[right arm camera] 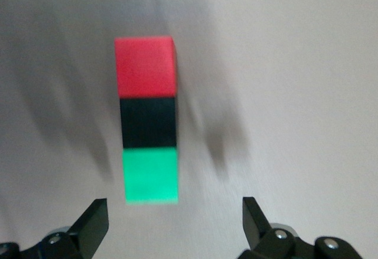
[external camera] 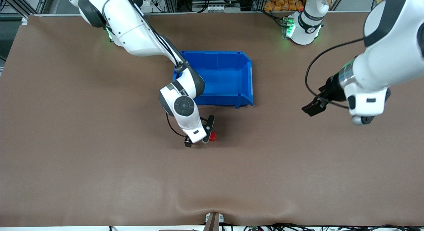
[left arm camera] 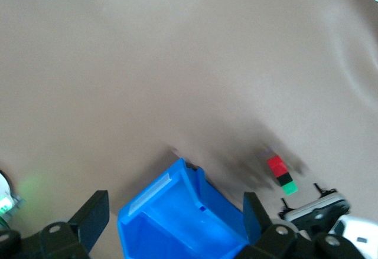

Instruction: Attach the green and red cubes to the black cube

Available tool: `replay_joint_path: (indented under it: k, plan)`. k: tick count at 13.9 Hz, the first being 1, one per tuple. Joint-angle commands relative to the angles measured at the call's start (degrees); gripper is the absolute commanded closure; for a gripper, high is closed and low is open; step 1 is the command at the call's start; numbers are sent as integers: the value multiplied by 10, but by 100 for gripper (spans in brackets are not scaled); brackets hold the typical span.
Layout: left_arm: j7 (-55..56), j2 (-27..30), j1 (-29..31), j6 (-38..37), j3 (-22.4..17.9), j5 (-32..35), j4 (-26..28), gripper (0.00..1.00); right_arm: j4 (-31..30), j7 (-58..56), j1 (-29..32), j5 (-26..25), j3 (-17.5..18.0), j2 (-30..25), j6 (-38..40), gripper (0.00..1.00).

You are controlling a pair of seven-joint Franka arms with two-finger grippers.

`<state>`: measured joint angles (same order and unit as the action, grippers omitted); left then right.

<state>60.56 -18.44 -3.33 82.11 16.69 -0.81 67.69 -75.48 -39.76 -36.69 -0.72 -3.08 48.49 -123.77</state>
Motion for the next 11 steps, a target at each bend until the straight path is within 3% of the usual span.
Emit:
replay_joint_path:
  k: [1, 8, 11]
  plan:
    - [-101, 37, 23, -19, -3, 18, 17, 0, -24, 4, 15, 1, -21, -69, 56, 0]
    - [-365, 68, 76, -48, -2, 35, 21, 0, -34, -5, 169, 3, -23, -204, 167, 0]
    - [-452, 107, 83, -54, -26, 35, 65, 0, -28, -4, 230, -1, -23, -241, 185, 0]
